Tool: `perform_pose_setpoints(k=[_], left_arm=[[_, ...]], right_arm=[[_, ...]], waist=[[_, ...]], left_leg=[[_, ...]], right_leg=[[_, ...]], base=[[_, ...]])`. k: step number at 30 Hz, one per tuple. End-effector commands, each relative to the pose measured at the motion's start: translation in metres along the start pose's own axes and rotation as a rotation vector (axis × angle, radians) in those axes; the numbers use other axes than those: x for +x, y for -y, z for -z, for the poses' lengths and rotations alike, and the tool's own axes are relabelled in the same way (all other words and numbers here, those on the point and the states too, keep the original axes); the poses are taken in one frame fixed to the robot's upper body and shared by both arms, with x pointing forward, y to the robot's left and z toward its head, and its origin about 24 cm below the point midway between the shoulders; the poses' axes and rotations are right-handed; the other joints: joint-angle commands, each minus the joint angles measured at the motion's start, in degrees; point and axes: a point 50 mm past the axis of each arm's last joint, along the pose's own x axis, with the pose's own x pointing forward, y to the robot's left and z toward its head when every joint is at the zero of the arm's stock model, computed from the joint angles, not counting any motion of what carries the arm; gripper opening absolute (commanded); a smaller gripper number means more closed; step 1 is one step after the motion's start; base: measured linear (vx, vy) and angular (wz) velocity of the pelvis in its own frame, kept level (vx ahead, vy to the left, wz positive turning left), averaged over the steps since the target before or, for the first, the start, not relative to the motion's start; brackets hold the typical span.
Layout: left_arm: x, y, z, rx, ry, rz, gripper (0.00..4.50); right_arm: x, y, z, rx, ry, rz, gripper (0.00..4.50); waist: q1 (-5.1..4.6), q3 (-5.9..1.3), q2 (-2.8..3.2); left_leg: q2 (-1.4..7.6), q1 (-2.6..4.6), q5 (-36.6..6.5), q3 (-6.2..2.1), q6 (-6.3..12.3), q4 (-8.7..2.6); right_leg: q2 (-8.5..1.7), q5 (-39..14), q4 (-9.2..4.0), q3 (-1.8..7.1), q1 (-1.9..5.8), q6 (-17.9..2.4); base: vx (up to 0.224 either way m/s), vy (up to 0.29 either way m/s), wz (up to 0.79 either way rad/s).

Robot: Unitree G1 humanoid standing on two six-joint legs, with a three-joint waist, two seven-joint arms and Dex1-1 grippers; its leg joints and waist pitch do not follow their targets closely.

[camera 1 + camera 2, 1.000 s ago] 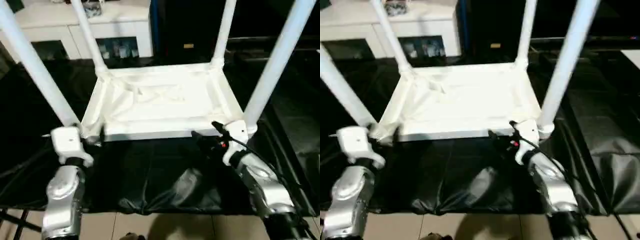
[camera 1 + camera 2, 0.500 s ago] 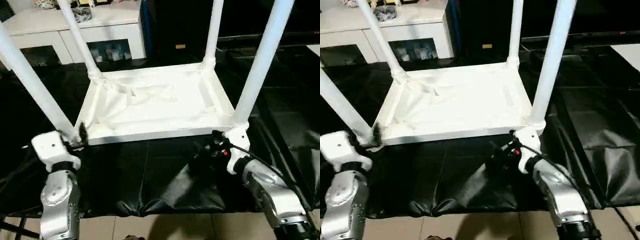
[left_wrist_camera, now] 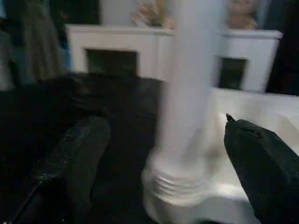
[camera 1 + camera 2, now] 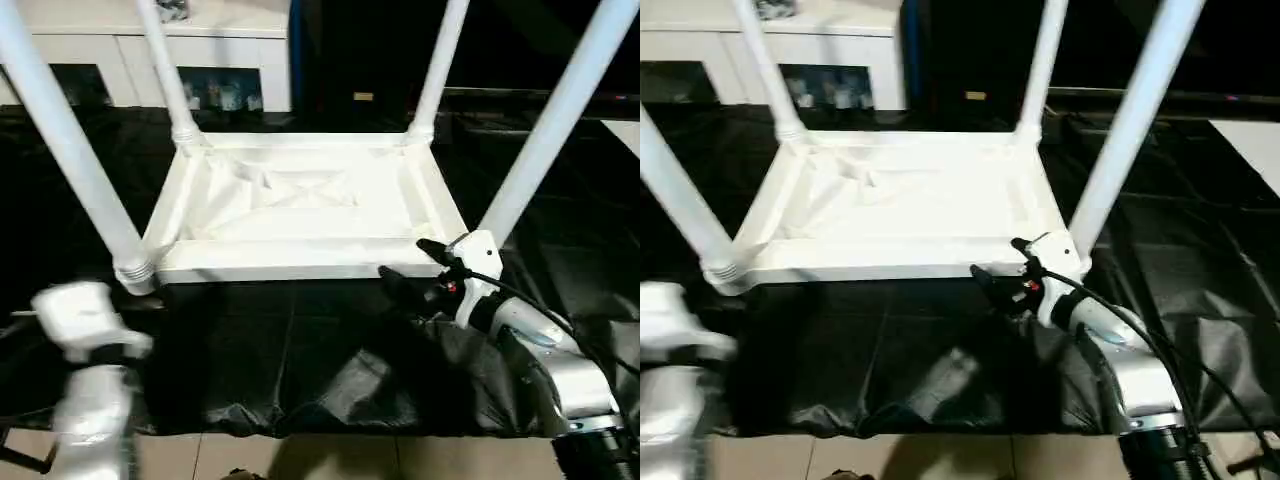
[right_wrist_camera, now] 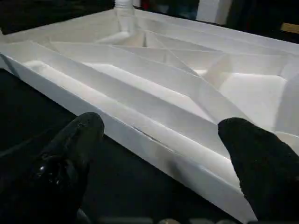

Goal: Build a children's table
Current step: Rotate table base

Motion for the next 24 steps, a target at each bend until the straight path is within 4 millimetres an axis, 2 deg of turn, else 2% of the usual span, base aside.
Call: perform_pose_setpoints(k=[1,2,3,4,5,6,7,9,10,11,12,13,14,15,16,17,18,19,24], left_arm=[[0.003,-0.001,-0.005,0.001,0.018,0.007,4.50],[0.005,-0.002,-0.006,-0.009,0.022,0.029,4.50],[0.011,0.000,-0.008,-0.042,0.029,0.068,4.50],[0.014,0.000,-0.009,-0.057,0.032,0.086,4.50],[0.018,0.001,-0.009,-0.067,0.029,0.120,4.50],[0.025,0.002,-0.008,-0.081,0.015,0.166,4.50],[0.032,0.004,-0.007,-0.089,-0.008,0.209,4.50],[0.043,0.006,-0.007,-0.105,-0.023,0.282,4.50],[0.048,0.007,-0.007,-0.094,-0.028,0.315,4.50],[0.053,0.007,-0.008,-0.098,-0.029,0.343,4.50],[0.059,0.005,-0.009,-0.108,-0.040,0.379,4.50],[0.061,0.005,-0.009,-0.118,-0.051,0.394,4.50],[0.062,0.005,-0.009,-0.121,-0.058,0.400,4.50],[0.064,0.002,-0.009,-0.124,-0.056,0.395,4.50],[0.065,-0.001,-0.008,-0.123,-0.056,0.389,4.50],[0.065,-0.003,-0.008,-0.123,-0.057,0.385,4.50],[0.065,-0.005,-0.006,-0.123,-0.061,0.382,4.50],[0.065,-0.007,-0.005,-0.128,-0.065,0.379,4.50],[0.068,-0.004,0.003,-0.140,-0.096,0.423,4.50]], right_arm=[[0.000,-0.002,0.001,0.008,-0.001,0.000,4.45],[0.000,-0.005,0.002,0.022,-0.007,-0.006,4.45],[0.000,-0.008,0.005,0.041,-0.017,-0.009,4.45],[0.000,-0.009,0.006,0.049,-0.021,-0.011,4.45],[0.000,-0.010,0.007,0.055,-0.026,-0.010,4.45],[-0.001,-0.012,0.010,0.068,-0.039,-0.013,4.45],[-0.002,-0.013,0.012,0.072,-0.045,-0.016,4.45],[-0.005,-0.014,0.014,0.092,-0.050,-0.014,4.45],[-0.006,-0.014,0.014,0.096,-0.051,-0.015,4.45],[-0.006,-0.013,0.015,0.092,-0.053,-0.011,4.45],[-0.008,-0.012,0.015,0.088,-0.057,-0.003,4.45],[-0.009,-0.012,0.015,0.085,-0.058,0.003,4.45],[-0.009,-0.011,0.015,0.084,-0.058,0.005,4.45],[-0.010,-0.010,0.015,0.090,-0.059,0.012,4.45],[-0.011,-0.010,0.015,0.091,-0.059,0.016,4.45],[-0.012,-0.010,0.016,0.090,-0.060,0.020,4.45],[-0.014,-0.010,0.016,0.091,-0.061,0.027,4.45],[-0.015,-0.010,0.016,0.091,-0.062,0.030,4.45],[-0.016,-0.012,0.019,0.104,-0.077,0.026,4.45]], waist=[[0.38,-2.84,-0.06],[0.64,-2.77,-0.11],[1.02,-2.73,0.08],[1.41,-2.71,0.09],[1.49,-2.70,0.12],[1.64,-2.68,0.44],[1.79,-2.64,0.53],[2.06,-2.69,0.50],[2.10,-2.68,0.90],[2.20,-2.69,1.40],[2.13,-2.76,1.56],[2.10,-2.81,1.22],[2.06,-2.87,2.24],[1.88,-2.76,1.80],[1.75,-2.86,2.43],[1.65,-2.84,1.99],[1.75,-2.97,2.32],[1.69,-3.01,2.40],[1.64,-3.00,1.88]], left_leg=[[1.43,1.91,-20.73,-0.83,-0.70,-4.60],[1.39,1.93,-21.04,-0.85,-0.81,-4.63],[1.34,1.94,-21.51,-0.91,-1.27,-4.75],[1.22,2.22,-22.40,-0.83,-1.89,-4.72],[1.24,2.28,-22.91,-0.87,-2.19,-4.78],[1.23,2.19,-23.26,-1.04,-2.83,-4.95],[1.10,2.38,-24.24,-1.02,-3.36,-4.98],[0.93,2.59,-25.12,-1.10,-4.05,-5.01],[1.03,2.22,-24.86,-1.42,-4.58,-5.29],[0.96,2.44,-25.50,-1.41,-4.91,-5.27],[0.94,2.63,-25.82,-1.31,-5.09,-5.19],[0.79,2.49,-25.74,-1.33,-5.12,-5.16],[0.91,2.43,-25.78,-1.54,-5.42,-5.35],[0.99,2.42,-26.05,-1.43,-5.41,-5.36],[0.90,2.52,-26.35,-1.42,-5.50,-5.23],[0.85,2.42,-26.15,-1.33,-5.25,-5.16],[0.81,2.40,-25.30,-1.30,-4.73,-5.05],[0.79,2.29,-24.57,-1.25,-4.29,-4.97],[0.86,2.11,-22.48,-1.04,-3.05,-4.93]], right_leg=[[-0.43,-13.04,-4.32,0.98,1.02,-6.62],[-0.48,-13.66,-4.34,1.00,0.99,-6.50],[-0.54,-14.79,-4.39,1.06,0.96,-6.23],[-0.48,-16.15,-4.53,1.13,0.65,-5.86],[-0.42,-16.35,-4.50,1.15,0.59,-5.80],[-0.49,-16.28,-4.40,1.13,0.70,-5.68],[-0.41,-17.39,-4.48,1.16,0.49,-5.21],[-0.46,-18.74,-4.50,1.24,0.37,-4.55],[-0.64,-17.84,-4.19,1.12,0.83,-4.77],[-0.67,-17.98,-4.34,1.11,0.61,-4.79],[-0.58,-17.44,-4.44,1.19,0.44,-4.93],[-0.57,-16.75,-4.25,1.16,0.63,-5.28],[-0.68,-15.69,-3.94,1.11,0.83,-5.90],[-0.62,-15.35,-4.20,1.07,0.78,-6.14],[-0.59,-14.15,-4.09,1.05,0.85,-6.84],[-0.55,-13.69,-4.08,1.04,0.93,-7.04],[-0.68,-13.03,-3.92,1.08,1.09,-7.50],[-0.73,-12.76,-3.87,1.05,1.16,-7.89],[-0.74,-13.69,-3.95,1.03,1.26,-8.35]], base=[[0.000,0.000,0.00],[0.000,0.000,0.00],[0.000,0.000,0.00],[0.000,0.000,0.00],[0.000,0.000,0.00],[0.000,0.000,0.00],[0.000,0.000,0.00],[0.000,0.000,0.00],[0.000,0.000,0.00],[0.000,0.000,0.00],[0.000,0.000,0.00],[0.000,0.000,0.00],[0.000,0.000,0.00],[0.000,0.000,0.00],[0.000,0.000,0.00],[0.000,0.000,0.00],[0.000,0.000,0.00],[0.000,0.000,0.00],[0.000,0.000,0.00]])
